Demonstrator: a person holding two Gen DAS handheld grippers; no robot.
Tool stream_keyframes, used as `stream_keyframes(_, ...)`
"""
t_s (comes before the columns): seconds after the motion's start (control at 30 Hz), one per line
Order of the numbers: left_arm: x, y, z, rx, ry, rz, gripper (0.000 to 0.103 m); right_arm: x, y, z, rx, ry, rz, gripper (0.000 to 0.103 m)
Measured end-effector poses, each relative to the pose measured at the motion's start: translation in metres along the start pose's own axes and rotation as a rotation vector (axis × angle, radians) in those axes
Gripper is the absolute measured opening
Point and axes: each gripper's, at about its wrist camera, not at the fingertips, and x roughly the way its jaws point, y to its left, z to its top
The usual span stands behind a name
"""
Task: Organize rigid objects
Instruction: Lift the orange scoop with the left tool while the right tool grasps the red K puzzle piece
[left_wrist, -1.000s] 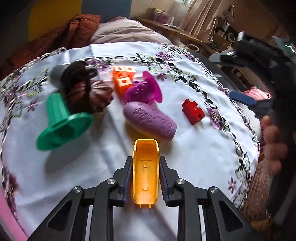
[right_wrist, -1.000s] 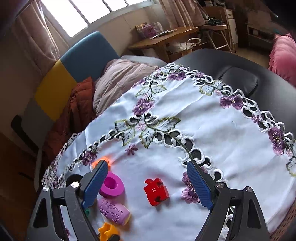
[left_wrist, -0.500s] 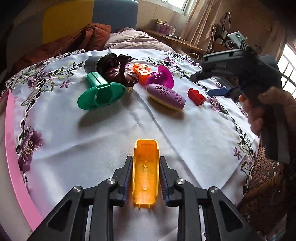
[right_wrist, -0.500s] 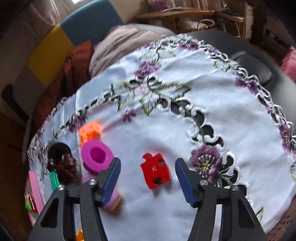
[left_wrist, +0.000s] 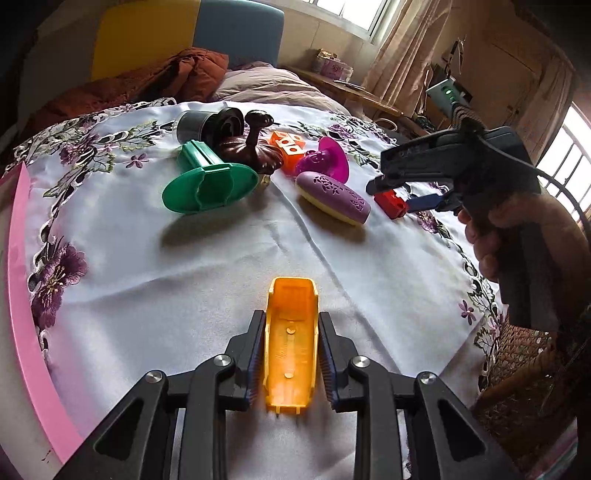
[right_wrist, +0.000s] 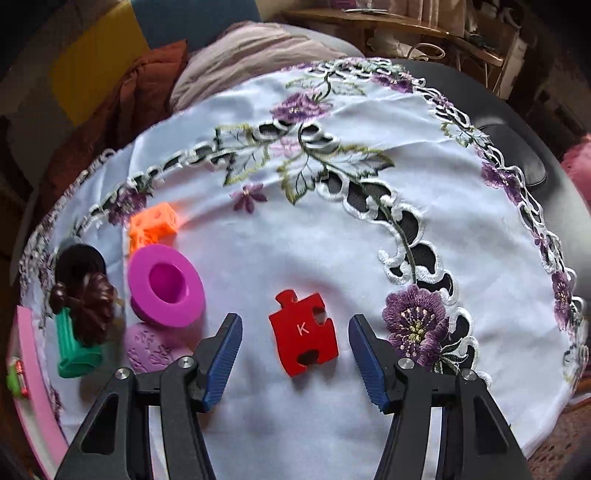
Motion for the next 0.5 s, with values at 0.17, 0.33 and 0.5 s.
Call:
stream_keyframes(0.17,-0.002,0.000,-0.003,-0.002,-0.005,0.003,0.027,0.002,0.014,-0.005,-0.100,-0.001,-0.080,0.032)
stream_keyframes(0.33,-0.004,-0.004,-0.005,0.027,-0.005,0.030,0.027,0.005,0.010,-0.004,-0.072,0.018,-0.059,0.033)
stream_keyframes(0.5,-0.005,-0.003,-0.007,0.024,-0.010,0.032,0.027,0.006,0.003,-0.003,-0.045,0.016,-0.038,0.034)
